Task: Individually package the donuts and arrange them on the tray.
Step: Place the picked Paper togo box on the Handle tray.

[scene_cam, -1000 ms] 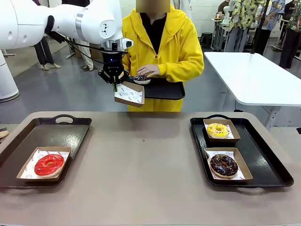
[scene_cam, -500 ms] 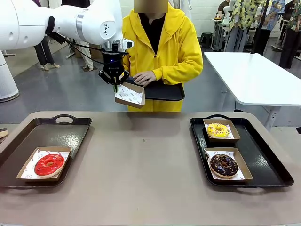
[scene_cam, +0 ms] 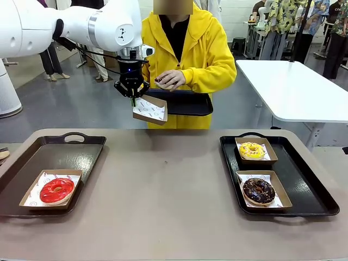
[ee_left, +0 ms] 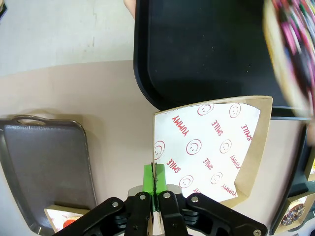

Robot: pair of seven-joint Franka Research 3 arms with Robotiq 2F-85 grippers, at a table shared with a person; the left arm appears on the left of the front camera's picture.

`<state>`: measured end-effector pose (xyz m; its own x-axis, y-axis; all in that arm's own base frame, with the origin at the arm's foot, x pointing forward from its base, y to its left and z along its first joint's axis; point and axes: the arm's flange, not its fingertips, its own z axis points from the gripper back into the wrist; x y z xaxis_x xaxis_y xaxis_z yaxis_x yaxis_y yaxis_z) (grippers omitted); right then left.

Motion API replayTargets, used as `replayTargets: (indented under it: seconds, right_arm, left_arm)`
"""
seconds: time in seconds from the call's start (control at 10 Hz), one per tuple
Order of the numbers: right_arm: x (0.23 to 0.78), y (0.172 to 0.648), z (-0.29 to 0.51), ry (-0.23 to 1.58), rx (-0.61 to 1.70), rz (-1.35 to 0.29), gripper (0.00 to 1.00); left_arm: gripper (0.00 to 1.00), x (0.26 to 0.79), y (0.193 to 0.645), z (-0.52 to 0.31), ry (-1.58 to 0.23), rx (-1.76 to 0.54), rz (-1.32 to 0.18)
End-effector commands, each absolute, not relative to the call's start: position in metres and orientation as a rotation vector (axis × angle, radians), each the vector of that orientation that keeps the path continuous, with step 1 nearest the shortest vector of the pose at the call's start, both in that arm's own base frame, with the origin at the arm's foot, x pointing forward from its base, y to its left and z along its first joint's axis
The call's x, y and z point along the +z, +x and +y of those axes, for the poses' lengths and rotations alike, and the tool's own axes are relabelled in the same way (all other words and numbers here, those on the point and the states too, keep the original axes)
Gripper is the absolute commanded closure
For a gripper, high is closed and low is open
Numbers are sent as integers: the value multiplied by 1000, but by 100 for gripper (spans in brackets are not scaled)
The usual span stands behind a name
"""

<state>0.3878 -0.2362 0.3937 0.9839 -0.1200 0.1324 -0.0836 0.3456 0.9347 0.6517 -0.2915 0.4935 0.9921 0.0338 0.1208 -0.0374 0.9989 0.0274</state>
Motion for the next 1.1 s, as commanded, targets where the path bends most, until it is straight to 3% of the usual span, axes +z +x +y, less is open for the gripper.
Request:
replayTargets:
  seconds: [0.0,1.0]
  right_arm:
    - [394,385,-235,1220,-27,-188,0]
    - [394,385,-235,1220,-27,-188,0]
  left_arm:
    - [100,495,652,-291,30,37,-124]
    - [100,495,652,-291,30,37,-124]
